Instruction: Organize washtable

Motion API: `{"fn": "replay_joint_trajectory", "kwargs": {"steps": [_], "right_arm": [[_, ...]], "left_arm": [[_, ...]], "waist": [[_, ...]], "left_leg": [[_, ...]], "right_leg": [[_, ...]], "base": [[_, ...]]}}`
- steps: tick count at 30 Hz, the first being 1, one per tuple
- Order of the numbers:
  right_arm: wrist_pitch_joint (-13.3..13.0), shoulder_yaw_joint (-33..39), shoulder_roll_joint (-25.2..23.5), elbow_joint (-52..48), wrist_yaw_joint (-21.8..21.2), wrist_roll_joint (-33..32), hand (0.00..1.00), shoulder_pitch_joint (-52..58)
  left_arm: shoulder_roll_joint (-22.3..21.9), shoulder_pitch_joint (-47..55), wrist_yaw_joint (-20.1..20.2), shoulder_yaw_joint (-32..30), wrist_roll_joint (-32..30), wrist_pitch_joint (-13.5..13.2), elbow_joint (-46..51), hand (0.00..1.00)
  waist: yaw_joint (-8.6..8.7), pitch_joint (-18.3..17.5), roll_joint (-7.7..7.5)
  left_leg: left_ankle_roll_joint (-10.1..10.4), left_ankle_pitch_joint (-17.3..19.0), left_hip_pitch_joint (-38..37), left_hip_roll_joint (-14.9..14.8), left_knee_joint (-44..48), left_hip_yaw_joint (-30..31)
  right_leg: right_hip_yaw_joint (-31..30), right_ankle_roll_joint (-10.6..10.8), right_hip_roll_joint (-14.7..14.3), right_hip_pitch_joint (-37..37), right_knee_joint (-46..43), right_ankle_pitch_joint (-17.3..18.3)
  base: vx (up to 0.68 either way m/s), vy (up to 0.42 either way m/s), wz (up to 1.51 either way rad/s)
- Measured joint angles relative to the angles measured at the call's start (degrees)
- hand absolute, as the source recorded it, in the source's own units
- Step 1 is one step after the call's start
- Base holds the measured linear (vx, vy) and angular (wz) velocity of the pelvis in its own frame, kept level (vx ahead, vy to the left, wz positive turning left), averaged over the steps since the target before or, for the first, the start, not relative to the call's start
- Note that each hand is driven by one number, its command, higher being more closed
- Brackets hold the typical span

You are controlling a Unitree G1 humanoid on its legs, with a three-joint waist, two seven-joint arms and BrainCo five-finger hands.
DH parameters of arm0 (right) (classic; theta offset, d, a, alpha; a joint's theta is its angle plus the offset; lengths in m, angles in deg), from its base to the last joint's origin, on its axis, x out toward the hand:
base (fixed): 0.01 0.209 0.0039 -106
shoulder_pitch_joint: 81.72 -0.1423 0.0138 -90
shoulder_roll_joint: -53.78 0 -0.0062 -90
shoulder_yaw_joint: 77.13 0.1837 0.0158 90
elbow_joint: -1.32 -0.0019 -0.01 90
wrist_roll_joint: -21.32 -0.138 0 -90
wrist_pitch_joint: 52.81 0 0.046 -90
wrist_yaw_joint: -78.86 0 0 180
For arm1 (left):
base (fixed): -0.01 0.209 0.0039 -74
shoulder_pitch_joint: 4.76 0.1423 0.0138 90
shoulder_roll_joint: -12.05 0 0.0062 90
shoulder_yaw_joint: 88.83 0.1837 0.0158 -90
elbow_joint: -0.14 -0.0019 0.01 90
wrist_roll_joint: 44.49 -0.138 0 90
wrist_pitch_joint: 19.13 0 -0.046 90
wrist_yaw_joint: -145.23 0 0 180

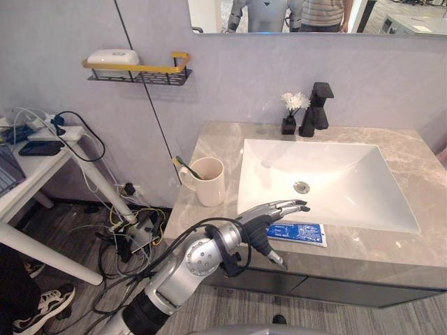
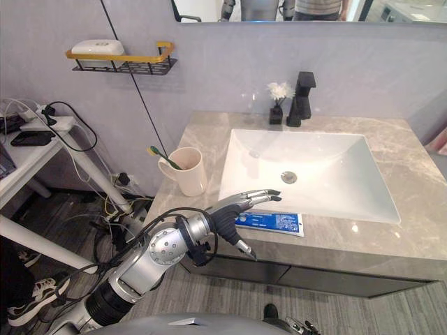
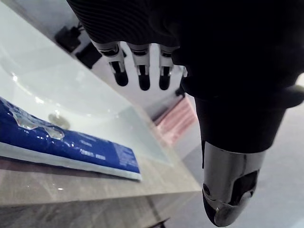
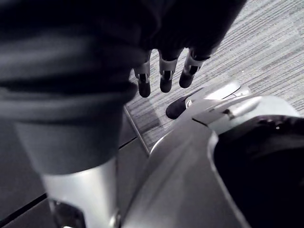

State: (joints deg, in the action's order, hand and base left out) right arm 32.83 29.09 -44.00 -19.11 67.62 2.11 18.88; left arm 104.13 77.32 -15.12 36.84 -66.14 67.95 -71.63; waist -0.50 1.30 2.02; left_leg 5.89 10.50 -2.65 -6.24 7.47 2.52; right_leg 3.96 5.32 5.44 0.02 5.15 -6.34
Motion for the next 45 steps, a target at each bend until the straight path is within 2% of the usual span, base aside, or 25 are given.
{"fn": "replay_joint_trajectory", "kwargs": {"steps": [16, 22, 40, 45], "right_arm": [[0.1, -0.1, 0.1, -0.1, -0.1, 0.0, 0.00, -0.2], [0.1, -0.3, 0.1, -0.2, -0.1, 0.0, 0.00, -0.3], [0.1, -2.2, 0.0, -1.7, -0.1, 0.0, 0.00, -0.4], [0.1, -2.4, 0.1, -2.1, -0.1, 0.0, 0.00, -0.5]], "left_arm": [[0.3, 0.0, 0.1, -0.3, 0.0, 1.6, -8.2, 0.00], [0.3, 0.0, 0.0, -2.6, 0.0, 2.4, -9.3, 0.00], [-0.7, 1.9, -0.6, -3.2, -0.2, 2.7, -11.9, 0.00], [-2.6, 1.9, -1.0, -3.8, -0.2, 2.1, -13.2, 0.00]], "waist": [[0.12, 0.0, 0.13], [0.17, 0.3, 0.23], [0.25, 1.5, -0.36], [0.28, 1.7, -0.22]], "left_leg": [[0.2, 0.1, -1.4, -0.6, -1.6, -0.8], [0.3, 0.0, -1.9, -1.1, -2.4, -0.8], [0.3, 0.0, -2.2, -1.1, -3.1, -1.4], [0.3, 0.0, -1.9, -1.1, -3.3, -1.5]], "right_leg": [[0.0, -0.2, -0.4, -0.1, 0.5, 0.2], [0.0, -0.3, -0.9, -0.1, 0.5, 0.4], [0.0, -0.2, -0.9, 0.0, 0.5, 0.5], [0.0, -0.2, -1.0, 0.7, 0.5, 0.6]], "base": [[0.00, -0.003, -0.02], [0.04, -0.006, -0.01], [0.01, 0.001, 0.00], [0.02, 0.002, -0.01]]}}
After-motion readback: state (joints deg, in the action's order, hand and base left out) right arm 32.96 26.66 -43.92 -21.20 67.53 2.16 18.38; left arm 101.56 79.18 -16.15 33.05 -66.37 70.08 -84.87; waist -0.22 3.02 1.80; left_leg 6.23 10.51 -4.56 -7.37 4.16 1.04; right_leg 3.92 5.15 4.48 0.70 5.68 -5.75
